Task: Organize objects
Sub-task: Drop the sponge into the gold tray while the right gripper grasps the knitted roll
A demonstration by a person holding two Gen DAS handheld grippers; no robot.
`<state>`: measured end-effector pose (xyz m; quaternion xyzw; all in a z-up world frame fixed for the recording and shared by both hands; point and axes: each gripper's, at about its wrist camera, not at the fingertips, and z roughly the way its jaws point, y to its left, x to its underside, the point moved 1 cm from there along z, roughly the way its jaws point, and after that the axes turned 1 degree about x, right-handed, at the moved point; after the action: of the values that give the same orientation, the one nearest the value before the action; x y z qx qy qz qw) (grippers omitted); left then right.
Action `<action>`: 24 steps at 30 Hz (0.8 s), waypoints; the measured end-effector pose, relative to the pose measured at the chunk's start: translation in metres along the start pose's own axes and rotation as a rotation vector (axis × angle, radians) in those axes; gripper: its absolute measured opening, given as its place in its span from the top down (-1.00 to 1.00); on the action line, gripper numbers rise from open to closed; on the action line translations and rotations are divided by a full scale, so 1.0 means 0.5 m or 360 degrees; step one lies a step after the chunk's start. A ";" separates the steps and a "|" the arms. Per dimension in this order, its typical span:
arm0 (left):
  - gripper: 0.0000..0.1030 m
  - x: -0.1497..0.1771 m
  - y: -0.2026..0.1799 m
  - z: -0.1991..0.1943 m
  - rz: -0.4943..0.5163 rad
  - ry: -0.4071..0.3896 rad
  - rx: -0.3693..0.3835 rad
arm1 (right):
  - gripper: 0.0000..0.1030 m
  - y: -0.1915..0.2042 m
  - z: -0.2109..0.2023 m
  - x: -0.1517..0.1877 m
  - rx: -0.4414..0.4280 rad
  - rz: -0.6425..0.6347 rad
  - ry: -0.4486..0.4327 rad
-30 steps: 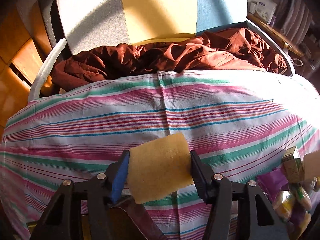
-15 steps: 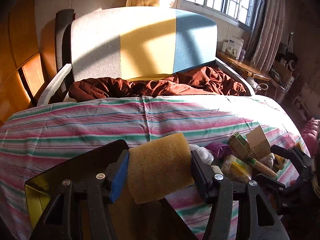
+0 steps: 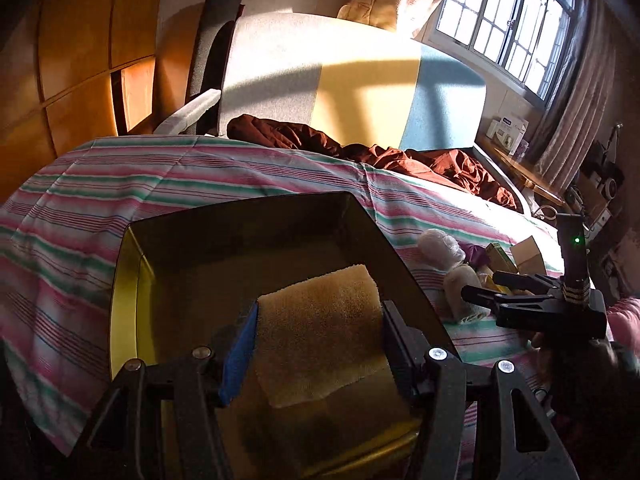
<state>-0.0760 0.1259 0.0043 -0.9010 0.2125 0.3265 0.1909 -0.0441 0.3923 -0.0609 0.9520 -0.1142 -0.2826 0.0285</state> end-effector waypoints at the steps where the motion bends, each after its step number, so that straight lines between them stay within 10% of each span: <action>1: -0.16 0.011 0.008 -0.004 -0.0013 0.0001 -0.0016 | -0.73 0.001 0.010 -0.002 0.0006 0.0003 0.0011; 7: -0.16 0.066 0.052 -0.028 -0.0072 0.0011 -0.0079 | -0.14 0.001 0.039 0.004 0.0038 -0.0041 0.0055; 24: -0.21 0.150 0.119 -0.026 -0.0138 0.0093 -0.0308 | -0.11 0.039 0.035 0.028 0.0130 -0.0263 0.0074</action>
<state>-0.0474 0.0502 -0.0491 -0.9327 0.1463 0.3107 0.1106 -0.0461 0.3705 -0.0806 0.9649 -0.0459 -0.2569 -0.0310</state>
